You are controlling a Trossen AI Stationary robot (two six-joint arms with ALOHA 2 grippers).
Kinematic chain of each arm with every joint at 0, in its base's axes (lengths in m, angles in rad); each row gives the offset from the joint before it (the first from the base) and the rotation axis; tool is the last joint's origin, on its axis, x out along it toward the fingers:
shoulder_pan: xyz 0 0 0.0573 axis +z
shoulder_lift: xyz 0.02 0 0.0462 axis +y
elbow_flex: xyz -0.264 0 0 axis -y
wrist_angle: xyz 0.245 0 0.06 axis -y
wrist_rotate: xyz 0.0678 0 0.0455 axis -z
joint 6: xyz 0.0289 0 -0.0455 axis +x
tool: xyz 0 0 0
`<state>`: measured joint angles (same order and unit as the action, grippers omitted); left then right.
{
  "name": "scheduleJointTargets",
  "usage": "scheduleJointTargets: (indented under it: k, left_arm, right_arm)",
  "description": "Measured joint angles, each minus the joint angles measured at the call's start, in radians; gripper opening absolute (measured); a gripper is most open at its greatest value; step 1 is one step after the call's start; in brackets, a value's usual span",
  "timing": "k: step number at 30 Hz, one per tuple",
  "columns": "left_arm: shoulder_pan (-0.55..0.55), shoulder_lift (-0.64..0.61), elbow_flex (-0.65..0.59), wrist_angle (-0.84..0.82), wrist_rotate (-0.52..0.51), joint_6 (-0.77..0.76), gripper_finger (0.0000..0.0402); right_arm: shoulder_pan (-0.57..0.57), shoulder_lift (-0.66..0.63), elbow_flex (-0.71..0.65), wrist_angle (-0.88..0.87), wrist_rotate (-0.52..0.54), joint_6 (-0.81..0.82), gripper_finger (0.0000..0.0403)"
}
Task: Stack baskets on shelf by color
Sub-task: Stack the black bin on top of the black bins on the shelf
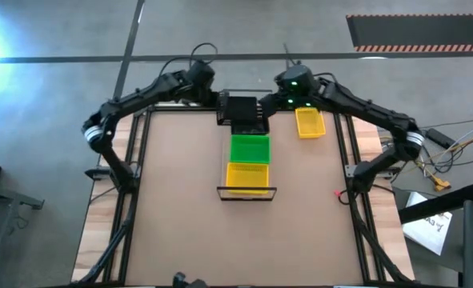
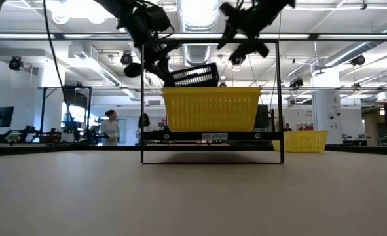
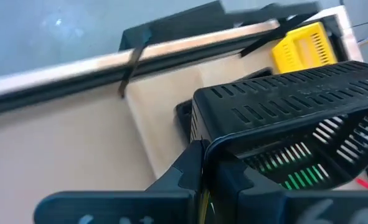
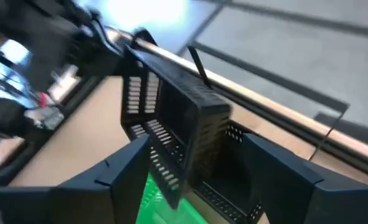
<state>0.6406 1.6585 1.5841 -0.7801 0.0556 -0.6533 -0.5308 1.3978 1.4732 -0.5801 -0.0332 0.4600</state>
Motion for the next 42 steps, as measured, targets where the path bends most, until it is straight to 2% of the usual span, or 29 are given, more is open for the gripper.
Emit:
scheduleJointTargets:
  k: [5,8,10,13,16,20,21,27,31,35,42]
  left_arm:
    - [0.001,0.040,0.070,0.011,0.003,0.049,0.0000]
    - [0.002,0.037,0.072,0.018,0.003,0.063,0.0000]
    - [0.001,0.030,0.070,0.017,0.001,0.069,0.0000]
    - [0.001,0.022,0.070,0.018,-0.005,0.061,0.0000]
    - [0.001,0.020,0.070,0.021,-0.003,0.105,0.0008]
    - [0.000,0.009,0.067,0.023,0.017,0.147,0.0055]
    - [0.000,0.005,0.067,0.023,0.022,0.162,0.0071]
    - [0.003,-0.046,0.088,0.040,0.058,0.307,0.0179]
    - [0.005,-0.112,0.095,0.041,0.058,0.411,0.0234]
    - [0.004,-0.155,0.095,0.035,0.058,0.462,0.0256]
    - [0.005,-0.177,0.095,0.006,0.055,0.479,0.0258]
  right_arm:
    - [0.002,0.140,0.127,-0.115,0.042,0.015,0.0256]
    - [0.008,0.216,0.217,-0.253,0.138,0.007,0.0245]
    - [0.010,0.261,0.269,-0.310,0.160,-0.013,0.0228]
    - [0.010,0.309,0.337,-0.359,0.156,-0.024,0.0184]
    - [0.010,0.348,0.397,-0.414,0.147,-0.032,0.0120]
    - [0.010,0.396,0.467,-0.514,0.133,-0.042,0.0029]
    - [0.010,0.407,0.486,-0.540,0.132,-0.043,0.0021]
    - [-0.002,0.441,0.543,-0.674,0.031,-0.004,0.0010]
    - [-0.040,0.452,0.550,-0.719,-0.092,0.030,0.0008]
    - [-0.086,0.480,0.542,-0.716,-0.099,0.052,0.0008]
    - [-0.126,0.532,0.540,-0.717,-0.148,0.127,0.0008]
